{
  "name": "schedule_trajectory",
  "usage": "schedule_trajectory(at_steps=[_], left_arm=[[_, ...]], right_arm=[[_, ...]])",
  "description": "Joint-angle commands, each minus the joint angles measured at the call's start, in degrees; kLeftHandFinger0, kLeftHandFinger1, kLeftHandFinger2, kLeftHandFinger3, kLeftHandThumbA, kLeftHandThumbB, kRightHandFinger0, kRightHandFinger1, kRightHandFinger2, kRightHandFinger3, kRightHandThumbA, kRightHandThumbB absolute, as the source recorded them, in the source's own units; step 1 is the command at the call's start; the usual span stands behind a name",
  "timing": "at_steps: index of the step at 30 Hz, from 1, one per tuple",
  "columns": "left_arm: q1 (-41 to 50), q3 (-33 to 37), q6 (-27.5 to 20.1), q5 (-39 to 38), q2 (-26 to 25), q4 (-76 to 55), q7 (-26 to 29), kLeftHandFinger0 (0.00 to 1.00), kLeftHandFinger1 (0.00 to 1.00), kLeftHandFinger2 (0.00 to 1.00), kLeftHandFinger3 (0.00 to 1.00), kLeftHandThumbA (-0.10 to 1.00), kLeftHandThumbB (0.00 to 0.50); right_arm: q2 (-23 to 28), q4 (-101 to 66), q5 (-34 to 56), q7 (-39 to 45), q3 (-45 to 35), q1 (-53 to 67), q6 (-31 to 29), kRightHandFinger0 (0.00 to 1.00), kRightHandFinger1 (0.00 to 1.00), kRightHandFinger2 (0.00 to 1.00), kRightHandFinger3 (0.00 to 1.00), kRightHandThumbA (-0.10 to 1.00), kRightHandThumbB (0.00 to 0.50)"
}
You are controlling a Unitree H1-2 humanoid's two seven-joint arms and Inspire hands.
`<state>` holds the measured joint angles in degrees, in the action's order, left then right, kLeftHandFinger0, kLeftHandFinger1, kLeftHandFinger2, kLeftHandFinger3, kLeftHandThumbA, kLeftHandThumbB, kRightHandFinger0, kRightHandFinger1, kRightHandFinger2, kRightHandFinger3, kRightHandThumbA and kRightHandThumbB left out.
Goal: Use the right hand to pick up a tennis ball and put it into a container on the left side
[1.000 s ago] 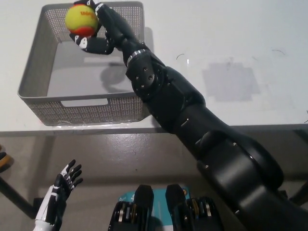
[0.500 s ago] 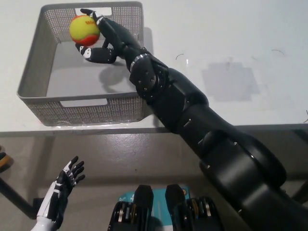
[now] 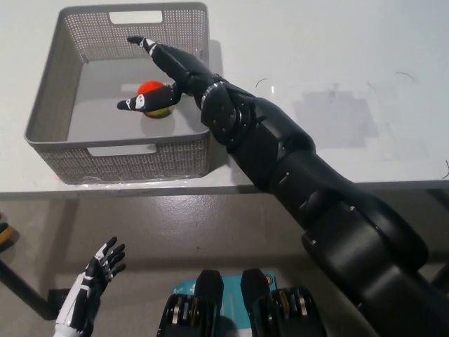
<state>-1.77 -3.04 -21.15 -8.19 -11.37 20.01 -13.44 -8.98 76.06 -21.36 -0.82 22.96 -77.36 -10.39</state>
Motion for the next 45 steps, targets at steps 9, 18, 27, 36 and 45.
schedule_trajectory(at_steps=[9, 18, 27, 36, 45], left_arm=[[1.2, -0.4, 0.2, -2.6, -1.0, -1.3, -1.9, 1.0, 1.0, 1.0, 1.0, 1.0, 0.157], [3.2, -0.8, -0.4, -2.1, -0.4, -2.3, -0.9, 1.0, 1.0, 1.0, 1.0, 1.0, 0.168], [2.5, -1.1, -1.5, -3.1, -0.5, -0.7, -1.6, 1.0, 1.0, 1.0, 1.0, 1.0, 0.168], [1.8, -1.3, -1.1, -2.9, -0.7, -0.7, -1.4, 1.0, 1.0, 1.0, 1.0, 1.0, 0.178], [1.5, -1.6, -0.8, -2.6, -0.6, -0.7, -0.9, 1.0, 1.0, 1.0, 1.0, 1.0, 0.215]], right_arm=[[9.6, -25.3, 2.6, 3.8, -6.0, 5.8, 1.9, 1.0, 1.0, 1.0, 1.0, 1.0, 0.369], [16.7, -52.1, 10.3, 9.4, -13.9, 16.3, 7.5, 1.0, 1.0, 1.0, 1.0, 0.97, 0.376], [19.5, -68.7, 12.8, 8.3, -18.4, 28.7, 7.8, 1.0, 1.0, 1.0, 1.0, 0.95, 0.341], [17.2, -78.4, 15.7, 6.6, -21.3, 43.8, 5.7, 1.0, 1.0, 1.0, 1.0, 1.0, 0.285], [14.8, -76.4, 22.1, 7.7, -22.8, 54.6, 3.6, 1.0, 1.0, 1.0, 1.0, 1.0, 0.237]])
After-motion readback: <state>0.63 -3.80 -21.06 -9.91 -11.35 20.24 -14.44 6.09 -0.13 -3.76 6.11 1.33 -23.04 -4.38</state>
